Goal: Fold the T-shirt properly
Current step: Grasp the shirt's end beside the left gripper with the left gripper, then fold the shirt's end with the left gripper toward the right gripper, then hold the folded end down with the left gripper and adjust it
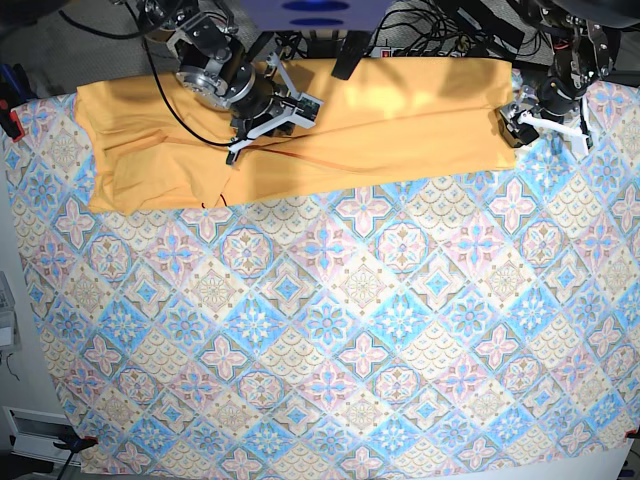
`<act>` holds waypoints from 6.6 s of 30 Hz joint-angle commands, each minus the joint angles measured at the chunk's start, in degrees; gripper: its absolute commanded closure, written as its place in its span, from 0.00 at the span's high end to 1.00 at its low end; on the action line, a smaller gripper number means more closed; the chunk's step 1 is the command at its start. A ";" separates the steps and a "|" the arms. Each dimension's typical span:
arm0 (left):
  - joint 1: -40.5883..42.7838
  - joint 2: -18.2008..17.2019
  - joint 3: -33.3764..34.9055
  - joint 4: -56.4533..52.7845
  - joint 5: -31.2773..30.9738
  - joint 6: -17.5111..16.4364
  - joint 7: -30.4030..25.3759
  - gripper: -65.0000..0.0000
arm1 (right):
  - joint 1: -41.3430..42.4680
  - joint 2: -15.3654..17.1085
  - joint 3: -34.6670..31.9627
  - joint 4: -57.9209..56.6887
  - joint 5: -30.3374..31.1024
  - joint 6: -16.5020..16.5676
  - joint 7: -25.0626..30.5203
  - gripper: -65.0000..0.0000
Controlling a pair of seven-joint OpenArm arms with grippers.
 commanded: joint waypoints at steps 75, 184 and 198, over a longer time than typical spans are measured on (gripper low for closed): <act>0.66 1.85 -2.39 6.58 -1.21 -0.77 2.11 0.00 | -0.09 -1.62 -0.46 -0.49 0.05 -0.25 0.69 0.01; -5.49 0.09 19.76 8.86 -0.78 -0.69 7.56 0.41 | 0.70 -1.54 0.16 -0.40 0.05 -0.25 0.78 0.01; -4.88 -0.18 16.77 8.86 -0.78 -0.51 7.65 0.41 | 0.61 -1.54 0.16 -0.40 0.05 -0.25 0.78 0.01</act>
